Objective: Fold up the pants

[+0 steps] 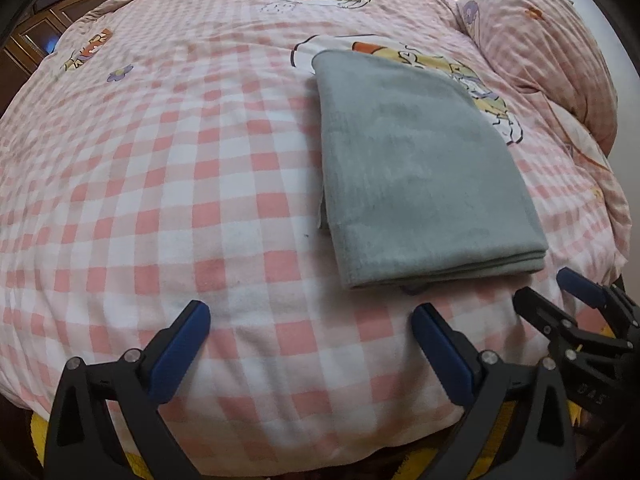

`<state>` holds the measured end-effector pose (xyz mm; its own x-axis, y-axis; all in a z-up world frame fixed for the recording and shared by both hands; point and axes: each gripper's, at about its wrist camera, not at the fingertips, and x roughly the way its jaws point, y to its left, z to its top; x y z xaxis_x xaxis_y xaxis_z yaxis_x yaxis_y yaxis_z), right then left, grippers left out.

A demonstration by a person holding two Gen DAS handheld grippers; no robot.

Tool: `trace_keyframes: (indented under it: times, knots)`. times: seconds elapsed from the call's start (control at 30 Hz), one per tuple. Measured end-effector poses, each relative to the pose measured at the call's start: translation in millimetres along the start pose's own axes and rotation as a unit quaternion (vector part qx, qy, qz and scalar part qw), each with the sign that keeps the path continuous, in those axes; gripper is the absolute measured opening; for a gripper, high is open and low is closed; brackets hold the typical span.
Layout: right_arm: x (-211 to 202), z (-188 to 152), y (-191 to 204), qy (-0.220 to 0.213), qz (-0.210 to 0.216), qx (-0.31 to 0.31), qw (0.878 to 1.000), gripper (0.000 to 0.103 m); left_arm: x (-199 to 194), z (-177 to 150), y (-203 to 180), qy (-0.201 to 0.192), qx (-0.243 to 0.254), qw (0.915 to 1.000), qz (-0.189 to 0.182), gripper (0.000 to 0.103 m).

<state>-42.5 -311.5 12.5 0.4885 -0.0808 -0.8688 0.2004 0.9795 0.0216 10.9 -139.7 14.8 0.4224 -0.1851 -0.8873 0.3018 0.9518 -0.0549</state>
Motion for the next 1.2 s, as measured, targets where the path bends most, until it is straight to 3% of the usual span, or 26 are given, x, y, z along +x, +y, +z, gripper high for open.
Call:
trace_keyframes:
  times: [1.2]
  knots:
    - [10.8,-0.2,1.5,0.0,-0.005,0.012,1.0,0.092,5.8,0.4,1.1,0.005,-0.004,1.0,0.002,0.103]
